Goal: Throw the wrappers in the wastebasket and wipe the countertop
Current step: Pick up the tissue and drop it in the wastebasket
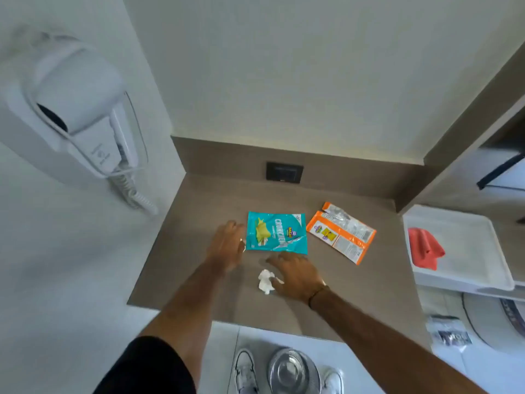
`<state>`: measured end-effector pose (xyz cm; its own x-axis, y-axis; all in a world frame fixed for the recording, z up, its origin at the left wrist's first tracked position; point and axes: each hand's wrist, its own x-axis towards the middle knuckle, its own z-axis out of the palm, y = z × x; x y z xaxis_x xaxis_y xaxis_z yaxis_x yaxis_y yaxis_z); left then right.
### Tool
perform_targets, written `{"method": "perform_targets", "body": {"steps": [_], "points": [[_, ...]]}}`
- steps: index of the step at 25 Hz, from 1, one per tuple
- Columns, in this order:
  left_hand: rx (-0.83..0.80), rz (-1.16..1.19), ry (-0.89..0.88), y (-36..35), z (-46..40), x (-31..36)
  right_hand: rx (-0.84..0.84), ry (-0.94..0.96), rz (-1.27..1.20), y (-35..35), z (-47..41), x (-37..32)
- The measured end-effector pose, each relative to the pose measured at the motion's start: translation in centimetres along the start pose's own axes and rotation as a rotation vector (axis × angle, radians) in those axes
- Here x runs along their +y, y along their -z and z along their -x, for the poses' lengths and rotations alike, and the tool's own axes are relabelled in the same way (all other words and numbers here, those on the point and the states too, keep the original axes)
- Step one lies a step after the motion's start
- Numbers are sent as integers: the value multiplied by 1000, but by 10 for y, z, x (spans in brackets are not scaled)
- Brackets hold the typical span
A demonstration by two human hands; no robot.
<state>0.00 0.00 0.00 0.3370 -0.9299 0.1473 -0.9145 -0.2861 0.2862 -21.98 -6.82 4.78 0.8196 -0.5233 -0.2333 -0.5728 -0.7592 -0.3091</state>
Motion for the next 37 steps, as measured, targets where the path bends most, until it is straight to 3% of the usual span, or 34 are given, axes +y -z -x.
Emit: {"method": "perform_targets", "body": {"steps": [3,9,12,14,18,21,26,32,37], "points": [[-217,35,114,-25,23,-4,-162,-112,-10,-34,3,-14],[-122,147,186,-28,58,-7,-99,-335,-179,-54,10,-25],[-129,487,357,-19,83,-5,-51,-516,-519,-54,18,-29],[-224,797,491,-5,101,14,15,-586,-768,-51,31,-31],[-375,1072,445,14,132,70,27,-544,-993,-54,82,-21],[-437,1038,382,2,157,111,23,-516,-945,-66,131,-2],[-441,796,316,-51,209,166,63,-669,-882,-121,196,22],[-396,652,406,-187,256,168,-22,-891,-1032,-253,195,56],[-589,583,476,-311,280,148,-80,-1019,-1024,-387,172,98]]}}
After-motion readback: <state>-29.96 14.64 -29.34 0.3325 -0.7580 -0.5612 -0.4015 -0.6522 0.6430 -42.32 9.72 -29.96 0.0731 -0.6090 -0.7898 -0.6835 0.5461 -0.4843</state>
